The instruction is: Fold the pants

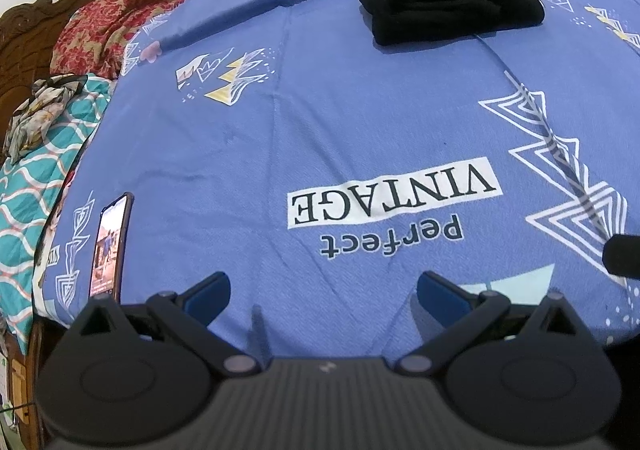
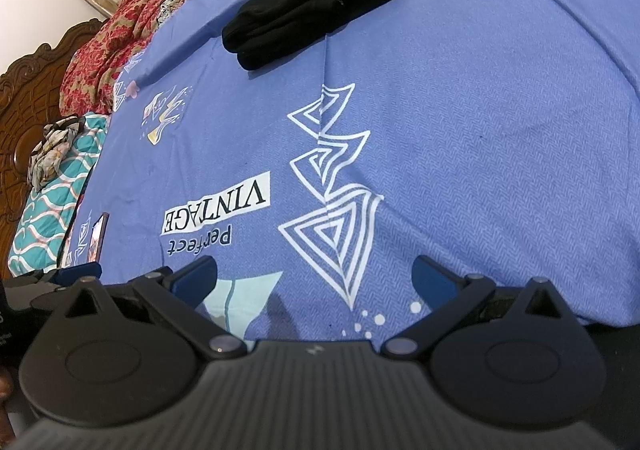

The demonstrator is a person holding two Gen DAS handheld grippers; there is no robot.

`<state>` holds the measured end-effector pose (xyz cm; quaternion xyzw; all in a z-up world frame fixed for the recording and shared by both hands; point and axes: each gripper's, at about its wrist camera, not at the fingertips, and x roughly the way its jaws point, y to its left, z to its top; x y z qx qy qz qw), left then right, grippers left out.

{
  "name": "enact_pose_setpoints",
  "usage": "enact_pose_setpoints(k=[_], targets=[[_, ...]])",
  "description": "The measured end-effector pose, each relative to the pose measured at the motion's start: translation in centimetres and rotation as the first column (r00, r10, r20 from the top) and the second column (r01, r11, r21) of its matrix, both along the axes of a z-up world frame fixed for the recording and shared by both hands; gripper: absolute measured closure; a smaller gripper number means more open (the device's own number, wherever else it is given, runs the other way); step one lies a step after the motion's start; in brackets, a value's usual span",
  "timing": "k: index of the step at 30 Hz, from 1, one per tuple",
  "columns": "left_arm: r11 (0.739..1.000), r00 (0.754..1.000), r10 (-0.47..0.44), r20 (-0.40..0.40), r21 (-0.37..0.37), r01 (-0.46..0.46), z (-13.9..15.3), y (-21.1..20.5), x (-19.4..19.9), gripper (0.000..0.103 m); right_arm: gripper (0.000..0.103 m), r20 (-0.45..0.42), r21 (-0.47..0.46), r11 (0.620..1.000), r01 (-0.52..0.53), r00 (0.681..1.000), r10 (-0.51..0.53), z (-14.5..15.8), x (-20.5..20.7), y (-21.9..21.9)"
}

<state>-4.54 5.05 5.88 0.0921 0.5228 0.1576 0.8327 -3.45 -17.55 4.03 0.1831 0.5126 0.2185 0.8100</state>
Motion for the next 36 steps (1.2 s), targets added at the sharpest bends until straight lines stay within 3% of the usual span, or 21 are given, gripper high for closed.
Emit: enact_pose_setpoints(k=[36], targets=[[0.996,0.998,-0.023,-0.056,-0.083,0.018,-0.61,-0.54,0.04,0.0,0.0,-0.007,0.007,1.0,0.003,1.0,-0.003,-0.13,0.1,-0.28]])
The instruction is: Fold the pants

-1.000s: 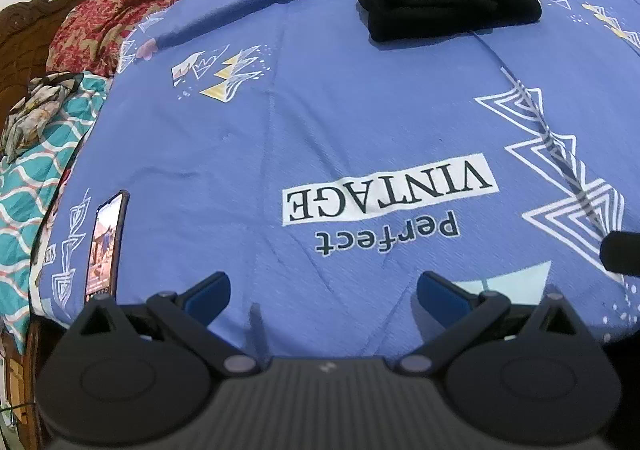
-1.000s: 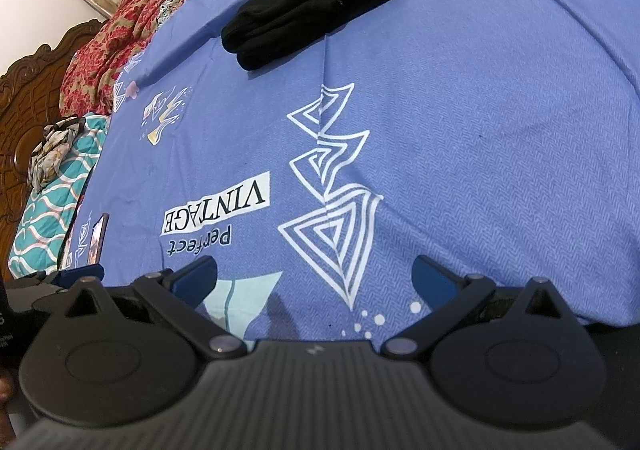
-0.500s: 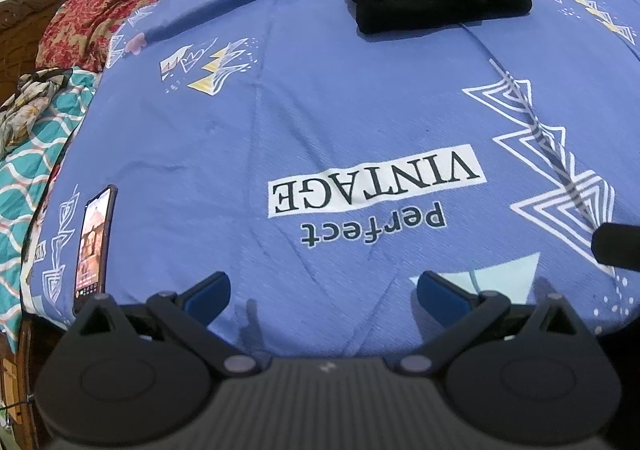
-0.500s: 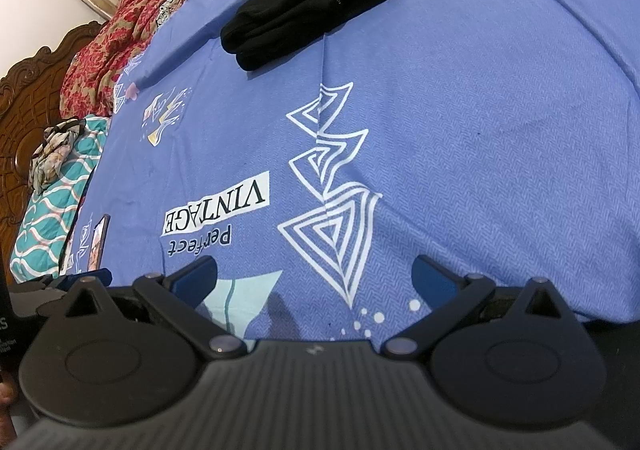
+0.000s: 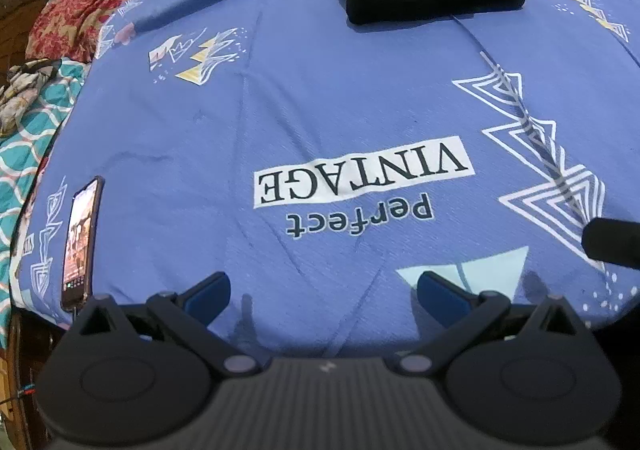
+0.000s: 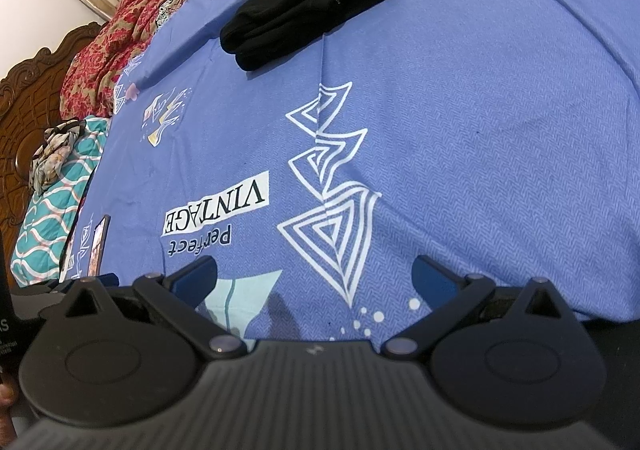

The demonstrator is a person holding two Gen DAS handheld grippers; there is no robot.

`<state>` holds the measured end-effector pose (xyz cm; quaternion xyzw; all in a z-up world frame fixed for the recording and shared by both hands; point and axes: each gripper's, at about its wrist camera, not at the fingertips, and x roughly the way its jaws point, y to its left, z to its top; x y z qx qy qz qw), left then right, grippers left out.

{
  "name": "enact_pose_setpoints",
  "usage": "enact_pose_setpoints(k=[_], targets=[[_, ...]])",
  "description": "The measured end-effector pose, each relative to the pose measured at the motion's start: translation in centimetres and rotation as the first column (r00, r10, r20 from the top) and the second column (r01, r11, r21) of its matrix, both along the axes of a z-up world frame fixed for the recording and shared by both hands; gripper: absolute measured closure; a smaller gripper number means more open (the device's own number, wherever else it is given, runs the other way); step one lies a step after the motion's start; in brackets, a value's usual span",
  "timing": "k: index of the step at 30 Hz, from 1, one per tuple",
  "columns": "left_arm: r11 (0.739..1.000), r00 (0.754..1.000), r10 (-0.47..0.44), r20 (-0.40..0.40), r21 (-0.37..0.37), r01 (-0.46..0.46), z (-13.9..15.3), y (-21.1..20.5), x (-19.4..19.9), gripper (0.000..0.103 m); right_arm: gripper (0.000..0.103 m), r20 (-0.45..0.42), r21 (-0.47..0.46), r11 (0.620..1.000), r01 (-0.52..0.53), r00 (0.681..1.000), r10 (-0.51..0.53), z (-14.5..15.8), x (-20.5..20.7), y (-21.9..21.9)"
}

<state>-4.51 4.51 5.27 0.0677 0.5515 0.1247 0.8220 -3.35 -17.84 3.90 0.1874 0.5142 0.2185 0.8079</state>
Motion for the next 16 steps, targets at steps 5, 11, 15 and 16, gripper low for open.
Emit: enact_pose_setpoints(k=[5,11,15,16], targets=[[1.0,1.0,-0.002,-0.008,-0.025,0.001,-0.05,-0.04,0.05,0.0,0.0,0.0,0.0,1.0,0.0,1.0,0.0,0.09,-0.04,-0.02],[0.998,1.0,-0.01,-0.011,-0.07,0.009,0.02,-0.06,0.04,0.0,0.0,0.0,0.0,1.0,0.001,1.0,-0.001,0.07,0.0,-0.04],[0.995,1.0,-0.024,0.016,-0.098,0.025,0.56,-0.1,0.01,0.0,0.0,0.006,-0.002,1.0,0.001,1.0,-0.001,0.2,0.01,-0.12],[0.994,0.999,-0.024,0.021,-0.103,0.026,0.71,-0.08,0.05,0.0,0.0,0.012,-0.004,1.0,0.002,1.0,-0.002,0.28,-0.03,-0.11]])
